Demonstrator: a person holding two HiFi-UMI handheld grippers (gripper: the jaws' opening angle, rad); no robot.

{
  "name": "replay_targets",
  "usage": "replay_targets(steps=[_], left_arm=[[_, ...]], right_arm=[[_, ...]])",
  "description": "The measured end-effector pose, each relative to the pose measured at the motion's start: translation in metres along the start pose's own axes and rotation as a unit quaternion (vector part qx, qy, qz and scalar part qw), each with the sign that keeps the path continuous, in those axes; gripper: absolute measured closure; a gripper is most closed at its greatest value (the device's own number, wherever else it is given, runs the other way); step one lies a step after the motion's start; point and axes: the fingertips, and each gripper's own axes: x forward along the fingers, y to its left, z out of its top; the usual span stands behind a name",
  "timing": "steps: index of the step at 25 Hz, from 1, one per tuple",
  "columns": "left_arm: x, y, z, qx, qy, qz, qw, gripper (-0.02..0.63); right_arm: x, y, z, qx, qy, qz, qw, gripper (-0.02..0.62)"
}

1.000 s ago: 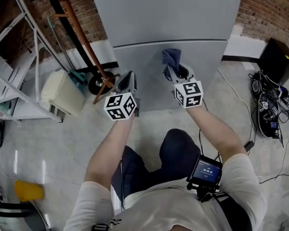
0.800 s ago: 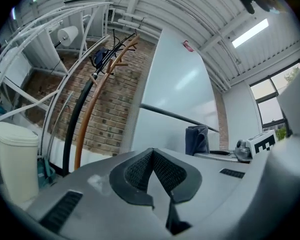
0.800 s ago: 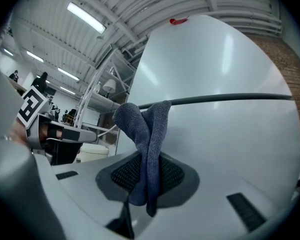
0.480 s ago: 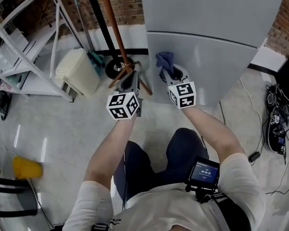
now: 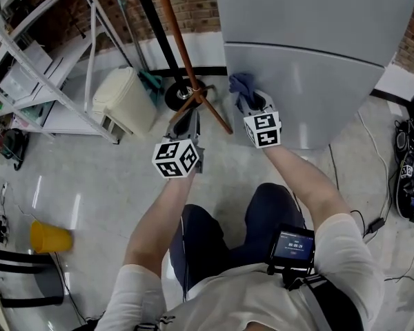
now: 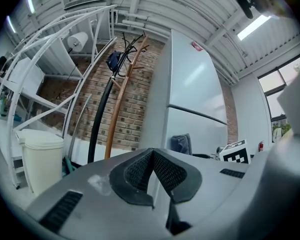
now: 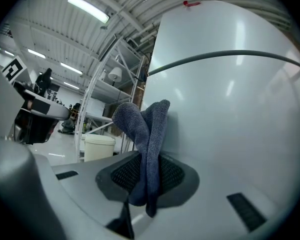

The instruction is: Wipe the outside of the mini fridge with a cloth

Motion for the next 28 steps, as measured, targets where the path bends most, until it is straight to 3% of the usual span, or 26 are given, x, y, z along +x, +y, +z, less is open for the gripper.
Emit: replay_targets(steps=[11,28], left_arm=[[0.023,-0.034,-0.006,-0.01,0.002,-0.023,0.9997,0.606],[0.092,-0.148,-0.038,-0.022,0.018,-0.112,0.9933,0.606]], right_arm=[[-0.028,-0.032,0.001,0.005,-0.004,-0.022,1.0,0.522],[-0.118,-0.155,-0.024,0.007,0.0,-0.104,0.995,0.522]])
